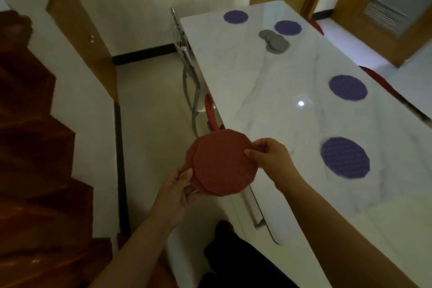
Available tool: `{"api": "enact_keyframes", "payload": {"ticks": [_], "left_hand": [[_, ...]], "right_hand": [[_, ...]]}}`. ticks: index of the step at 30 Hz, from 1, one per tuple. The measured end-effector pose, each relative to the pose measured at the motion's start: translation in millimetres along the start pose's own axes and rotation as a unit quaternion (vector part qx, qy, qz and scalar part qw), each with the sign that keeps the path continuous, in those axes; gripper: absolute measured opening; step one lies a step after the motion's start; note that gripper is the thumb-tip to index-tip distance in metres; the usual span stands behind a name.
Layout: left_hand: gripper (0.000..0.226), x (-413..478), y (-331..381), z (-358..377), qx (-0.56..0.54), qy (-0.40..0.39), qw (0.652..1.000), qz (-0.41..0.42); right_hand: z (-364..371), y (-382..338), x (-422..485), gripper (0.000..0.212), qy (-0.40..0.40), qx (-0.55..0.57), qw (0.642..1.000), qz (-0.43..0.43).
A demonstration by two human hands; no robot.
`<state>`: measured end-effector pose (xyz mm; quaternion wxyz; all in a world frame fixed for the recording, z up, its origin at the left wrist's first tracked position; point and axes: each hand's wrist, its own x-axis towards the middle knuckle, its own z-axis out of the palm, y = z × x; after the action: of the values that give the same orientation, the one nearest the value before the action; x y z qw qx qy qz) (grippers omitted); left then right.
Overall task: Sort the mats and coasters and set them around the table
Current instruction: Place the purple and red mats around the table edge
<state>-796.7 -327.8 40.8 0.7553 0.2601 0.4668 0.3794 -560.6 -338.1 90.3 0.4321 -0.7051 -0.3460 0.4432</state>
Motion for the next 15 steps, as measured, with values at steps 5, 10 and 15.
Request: {"api": "enact_keyframes", "payload": {"ticks": [5, 10, 15], "left_hand": [[0.018, 61.3, 35.7, -3.4, 0.037, -0.04, 0.998, -0.008], [0.016, 143.9, 87.4, 9.1, 0.071, -0.074, 0.995, -0.011], [0.017, 223.2, 138.7, 33.1, 0.089, -0.126, 0.988, -0.03]], "right_hand": [[-0.6, -15.0, 46.3, 0.025, -0.013, 0.085, 0.995, 0.041], [-6.2, -36.7, 113.5, 0.028, 0.037, 0.133, 0.99, 0.039], [-7.6, -55.6, 162.4, 0.024, 0.085, 0.189, 0.976, 0.063]]}}
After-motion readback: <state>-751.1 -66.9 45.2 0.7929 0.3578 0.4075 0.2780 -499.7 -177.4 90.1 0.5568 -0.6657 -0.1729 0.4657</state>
